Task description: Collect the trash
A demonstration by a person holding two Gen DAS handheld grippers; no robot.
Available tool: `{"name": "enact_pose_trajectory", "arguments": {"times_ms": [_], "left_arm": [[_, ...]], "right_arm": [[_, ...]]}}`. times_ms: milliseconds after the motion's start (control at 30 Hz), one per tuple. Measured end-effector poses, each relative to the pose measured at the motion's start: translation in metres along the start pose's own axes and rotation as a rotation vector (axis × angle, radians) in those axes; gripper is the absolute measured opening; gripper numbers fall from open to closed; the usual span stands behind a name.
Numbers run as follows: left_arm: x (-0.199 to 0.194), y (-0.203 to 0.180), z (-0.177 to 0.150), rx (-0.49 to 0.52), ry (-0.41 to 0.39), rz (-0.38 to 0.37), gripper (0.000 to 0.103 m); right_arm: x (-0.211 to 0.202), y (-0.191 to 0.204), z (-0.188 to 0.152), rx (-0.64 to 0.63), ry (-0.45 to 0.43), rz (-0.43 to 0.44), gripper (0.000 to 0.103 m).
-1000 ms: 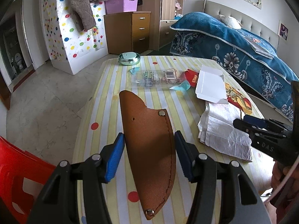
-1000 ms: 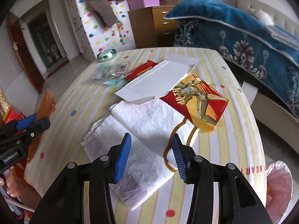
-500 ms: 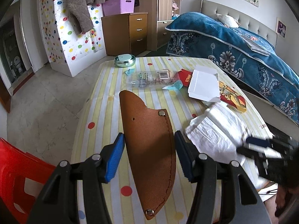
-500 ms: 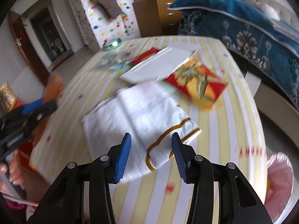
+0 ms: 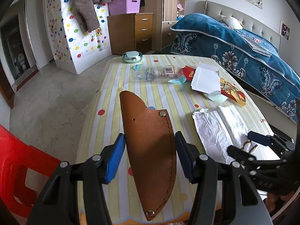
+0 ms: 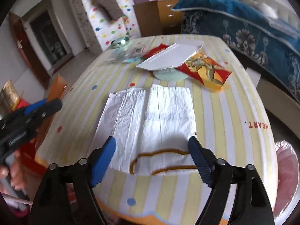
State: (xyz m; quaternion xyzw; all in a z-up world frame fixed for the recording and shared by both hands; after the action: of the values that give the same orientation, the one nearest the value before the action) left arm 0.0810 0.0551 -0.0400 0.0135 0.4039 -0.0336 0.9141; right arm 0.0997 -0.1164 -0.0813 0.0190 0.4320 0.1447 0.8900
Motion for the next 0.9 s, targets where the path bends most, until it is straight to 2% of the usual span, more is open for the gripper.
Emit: {"name": "enact_pose_trajectory", "arguments": {"times_ms": [100,167,267,400,467,533,600,667,900], "left_arm": [[-0.001,0.000,-0.002,-0.003,0.003,-0.003,0.053],[-0.003,-0.002,-0.003,-0.002,0.003,-0.006,0.053],[-0.005,-0.004,-0.006,0.000,0.003,-0.009,0.053],[-0.008,-0.009,-0.009,0.008,0.006,-0.017,0.053],[-0.008,-0.013,-0.010,0.013,0.009,-0.026,0.053],[-0.010,-0.022,-0.011,0.028,0.007,-0.041,0.053],[-0.013,-0.033,-0.011,0.046,-0.003,-0.064,0.053],[-0.017,-0.046,-0.009,0.067,-0.019,-0.099,0.053],[-0.040,-0.129,0.002,0.204,-0.123,-0.285,0.053]], "right_arm": [[0.005,0.017,-0.007,-0.122,-0.003,-0.098,0.082],[0.005,0.014,-0.007,-0.123,-0.011,-0.088,0.078],[-0.002,0.003,-0.013,-0.120,-0.027,-0.082,0.067],[-0.010,-0.006,-0.023,-0.099,-0.048,-0.088,0.038],[-0.018,-0.016,-0.030,-0.062,-0.055,-0.081,0.027],[-0.028,-0.023,-0.034,-0.020,-0.063,-0.083,0.011],[-0.038,-0.030,-0.036,0.008,-0.081,-0.091,0.006],[-0.062,-0.046,-0.036,0.052,-0.136,-0.110,0.006],[-0.136,-0.091,-0.054,0.131,-0.252,-0.191,0.006]]}}
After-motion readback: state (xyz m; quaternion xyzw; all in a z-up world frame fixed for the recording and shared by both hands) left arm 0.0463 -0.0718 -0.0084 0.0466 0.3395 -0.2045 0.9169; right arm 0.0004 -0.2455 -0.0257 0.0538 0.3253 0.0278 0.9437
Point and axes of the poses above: each gripper's, at about its wrist camera, not at the fingertips, and x roughly the way its jaws point, y to its left, z to its top, the point moved 5 cm from there along x, roughly the way its jaws point, and after that the axes turned 1 degree about -x, right-handed, at the moved point
